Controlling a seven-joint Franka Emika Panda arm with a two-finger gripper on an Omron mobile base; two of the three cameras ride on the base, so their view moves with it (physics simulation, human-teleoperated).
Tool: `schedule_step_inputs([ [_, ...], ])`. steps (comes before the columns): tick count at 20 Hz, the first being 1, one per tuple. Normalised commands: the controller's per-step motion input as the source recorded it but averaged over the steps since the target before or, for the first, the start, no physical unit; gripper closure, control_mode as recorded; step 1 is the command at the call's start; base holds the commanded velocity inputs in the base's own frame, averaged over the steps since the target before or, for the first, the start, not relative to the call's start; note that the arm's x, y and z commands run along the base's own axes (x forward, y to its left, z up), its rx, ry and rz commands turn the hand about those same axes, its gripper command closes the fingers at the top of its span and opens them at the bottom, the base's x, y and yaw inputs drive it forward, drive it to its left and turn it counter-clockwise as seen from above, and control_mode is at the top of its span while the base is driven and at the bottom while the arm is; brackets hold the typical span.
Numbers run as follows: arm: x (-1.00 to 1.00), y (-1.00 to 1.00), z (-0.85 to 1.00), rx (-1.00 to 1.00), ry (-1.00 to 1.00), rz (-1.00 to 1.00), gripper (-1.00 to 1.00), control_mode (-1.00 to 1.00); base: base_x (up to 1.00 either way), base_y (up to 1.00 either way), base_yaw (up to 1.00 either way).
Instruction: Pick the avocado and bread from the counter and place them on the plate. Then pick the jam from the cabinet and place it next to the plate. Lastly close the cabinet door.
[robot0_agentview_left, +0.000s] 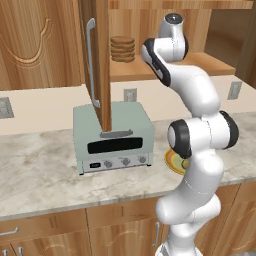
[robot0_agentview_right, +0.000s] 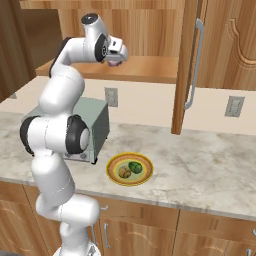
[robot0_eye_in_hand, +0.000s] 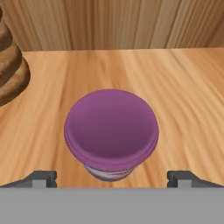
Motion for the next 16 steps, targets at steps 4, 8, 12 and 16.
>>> schedule_step_inputs([
  [4,0.42,0.01,0.0,0.0,0.0,0.0,-1.0,-1.0,0.0,0.0,0.0],
  [8,0.38,0.01,0.0,0.0,0.0,0.0,-1.0,-1.0,0.0,0.0,0.0],
  [12,0.3,0.06,0.0,0.0,0.0,0.0,1.0,-1.0,0.0,0.0,0.0],
  [16,0.16,0.05,0.0,0.0,0.0,0.0,1.0,-1.0,0.0,0.0,0.0],
])
